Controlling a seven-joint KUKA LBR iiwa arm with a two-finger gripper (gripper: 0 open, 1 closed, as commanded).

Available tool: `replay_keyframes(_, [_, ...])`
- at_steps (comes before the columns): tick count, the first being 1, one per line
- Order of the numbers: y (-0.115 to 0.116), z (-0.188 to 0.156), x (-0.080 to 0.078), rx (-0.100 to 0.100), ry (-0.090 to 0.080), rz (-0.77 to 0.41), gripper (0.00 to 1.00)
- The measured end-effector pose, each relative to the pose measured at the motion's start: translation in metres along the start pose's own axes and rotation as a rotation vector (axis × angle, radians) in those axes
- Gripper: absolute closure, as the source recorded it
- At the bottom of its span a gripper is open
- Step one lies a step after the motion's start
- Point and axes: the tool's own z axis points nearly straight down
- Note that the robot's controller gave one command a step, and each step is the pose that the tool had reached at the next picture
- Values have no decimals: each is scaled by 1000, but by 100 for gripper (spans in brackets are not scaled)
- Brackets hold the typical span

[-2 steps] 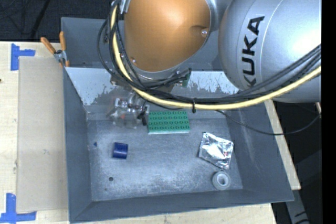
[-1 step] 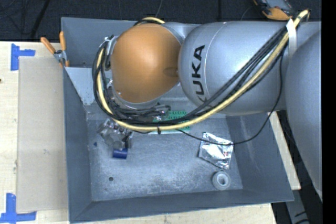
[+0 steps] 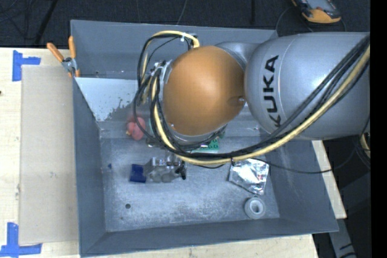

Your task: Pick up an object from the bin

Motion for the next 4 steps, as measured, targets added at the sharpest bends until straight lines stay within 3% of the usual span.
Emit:
replay_keyframes(1, [0, 0, -1, 0, -3, 3, 0])
replay_keyframes(2, [-31, -49, 30, 6, -4, -162, 0])
replay_keyframes(3, [-9, 43, -48, -5, -4, -345, 0])
replay_keyframes(4, [-70, 120, -17, 0, -2, -405, 0])
